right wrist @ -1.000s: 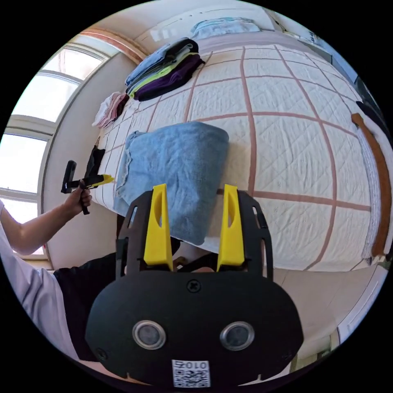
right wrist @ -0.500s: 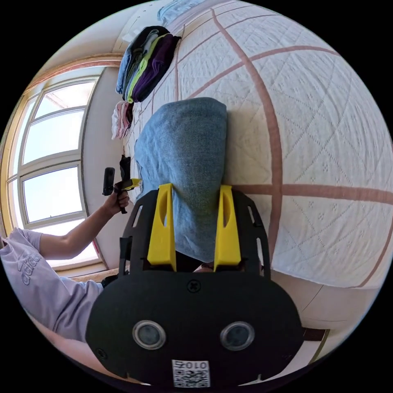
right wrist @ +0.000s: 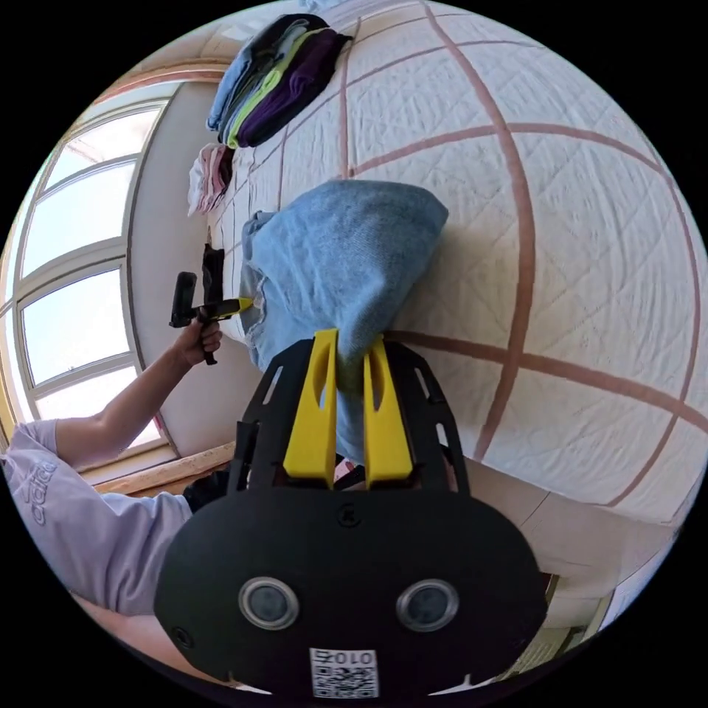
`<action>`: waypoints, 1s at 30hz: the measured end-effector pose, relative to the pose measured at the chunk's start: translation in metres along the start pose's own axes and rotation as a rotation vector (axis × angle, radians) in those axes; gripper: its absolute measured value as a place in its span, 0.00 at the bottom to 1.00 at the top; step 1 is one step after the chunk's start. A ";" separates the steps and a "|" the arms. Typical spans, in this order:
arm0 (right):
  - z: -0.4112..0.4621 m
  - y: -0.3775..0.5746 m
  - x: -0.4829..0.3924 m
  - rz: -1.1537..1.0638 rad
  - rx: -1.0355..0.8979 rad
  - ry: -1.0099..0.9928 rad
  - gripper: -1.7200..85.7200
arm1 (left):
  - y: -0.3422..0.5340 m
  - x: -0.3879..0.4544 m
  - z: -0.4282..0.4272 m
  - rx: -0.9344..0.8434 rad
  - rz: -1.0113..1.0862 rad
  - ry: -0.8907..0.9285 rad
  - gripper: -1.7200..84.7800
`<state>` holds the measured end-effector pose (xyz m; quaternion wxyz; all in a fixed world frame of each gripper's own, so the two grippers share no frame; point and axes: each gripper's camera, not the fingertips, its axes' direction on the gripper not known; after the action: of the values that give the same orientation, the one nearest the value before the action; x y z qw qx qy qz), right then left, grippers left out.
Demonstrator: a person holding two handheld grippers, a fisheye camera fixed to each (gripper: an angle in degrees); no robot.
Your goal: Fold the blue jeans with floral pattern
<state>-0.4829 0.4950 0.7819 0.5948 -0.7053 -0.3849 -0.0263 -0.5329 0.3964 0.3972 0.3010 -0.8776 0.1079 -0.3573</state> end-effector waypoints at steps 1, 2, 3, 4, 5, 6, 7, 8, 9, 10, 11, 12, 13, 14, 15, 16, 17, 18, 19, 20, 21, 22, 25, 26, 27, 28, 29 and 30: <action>-0.003 -0.003 -0.015 -0.022 -0.008 0.042 0.08 | 0.010 0.007 -0.008 0.016 0.020 -0.032 0.09; -0.007 -0.006 -0.028 -0.026 -0.013 0.060 0.08 | 0.016 0.010 -0.012 0.026 0.022 -0.045 0.09; -0.009 -0.007 -0.035 -0.031 -0.015 0.070 0.08 | 0.028 0.016 -0.021 0.048 0.019 -0.071 0.08; -0.012 -0.010 -0.049 -0.047 -0.021 0.094 0.08 | 0.039 0.020 -0.029 0.058 0.007 -0.108 0.08; -0.017 -0.012 -0.065 -0.067 -0.033 0.120 0.08 | 0.045 0.023 -0.033 0.060 0.002 -0.128 0.08; -0.019 -0.013 -0.073 -0.080 -0.040 0.132 0.08 | 0.058 0.027 -0.044 0.072 -0.002 -0.158 0.08; -0.024 -0.015 -0.090 -0.109 -0.054 0.155 0.08 | 0.072 0.030 -0.056 0.091 -0.008 -0.170 0.08; -0.031 -0.016 -0.107 -0.136 -0.062 0.169 0.09 | 0.079 0.031 -0.063 0.101 -0.011 -0.168 0.08; -0.034 -0.016 -0.115 -0.148 -0.063 0.171 0.09 | 0.095 0.033 -0.078 0.124 -0.009 -0.162 0.08; -0.043 -0.017 -0.133 -0.175 -0.063 0.168 0.09 | 0.113 0.036 -0.096 0.153 0.003 -0.158 0.08; -0.052 -0.018 -0.152 -0.220 -0.063 0.169 0.09 | 0.123 0.038 -0.106 0.169 0.009 -0.156 0.08; -0.056 -0.019 -0.162 -0.246 -0.064 0.171 0.09 | 0.144 0.042 -0.127 0.204 0.016 -0.149 0.08; -0.065 -0.021 -0.183 -0.293 -0.070 0.171 0.09 | 0.165 0.046 -0.148 0.240 0.019 -0.144 0.08; -0.071 -0.025 -0.204 -0.331 -0.081 0.158 0.09 | 0.177 0.048 -0.159 0.258 0.019 -0.145 0.08; -0.074 -0.027 -0.214 -0.349 -0.088 0.151 0.09 | 0.200 0.051 -0.180 0.293 0.018 -0.157 0.08; -0.077 -0.032 -0.235 -0.385 -0.104 0.139 0.09 | 0.223 0.052 -0.201 0.327 0.008 -0.168 0.08; -0.078 -0.038 -0.258 -0.424 -0.121 0.131 0.09 | 0.234 0.052 -0.211 0.344 0.001 -0.174 0.08; -0.077 -0.040 -0.269 -0.444 -0.130 0.127 0.09 | 0.255 0.050 -0.230 0.375 -0.015 -0.188 0.08; -0.072 -0.046 -0.291 -0.478 -0.147 0.121 0.09 | 0.275 0.045 -0.248 0.401 -0.036 -0.200 0.08; -0.066 -0.053 -0.313 -0.505 -0.164 0.116 0.09 | 0.284 0.041 -0.257 0.412 -0.046 -0.206 0.08; -0.061 -0.056 -0.324 -0.516 -0.173 0.116 0.09 | 0.300 0.031 -0.275 0.427 -0.063 -0.215 0.08; -0.050 -0.063 -0.347 -0.537 -0.190 0.121 0.09 | 0.315 0.017 -0.292 0.434 -0.081 -0.220 0.08; -0.014 -0.081 -0.404 -0.563 -0.222 0.137 0.09 | 0.342 -0.030 -0.340 0.433 -0.113 -0.231 0.08; 0.005 -0.089 -0.427 -0.569 -0.228 0.140 0.09 | 0.346 -0.041 -0.351 0.432 -0.118 -0.236 0.08; 0.014 -0.092 -0.439 -0.570 -0.230 0.140 0.09 | 0.353 -0.064 -0.374 0.426 -0.124 -0.247 0.08; 0.036 -0.101 -0.461 -0.558 -0.233 0.135 0.09 | 0.357 -0.090 -0.399 0.414 -0.121 -0.259 0.08; 0.059 -0.112 -0.484 -0.537 -0.237 0.124 0.09 | 0.358 -0.103 -0.413 0.408 -0.113 -0.266 0.08; 0.071 -0.118 -0.495 -0.528 -0.240 0.119 0.09 | 0.357 -0.131 -0.443 0.395 -0.089 -0.284 0.08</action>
<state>-0.9281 0.3017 0.6125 0.5013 -0.6434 -0.5135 -0.2665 -0.9249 -0.0347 0.3565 0.4627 -0.8470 -0.0463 -0.2575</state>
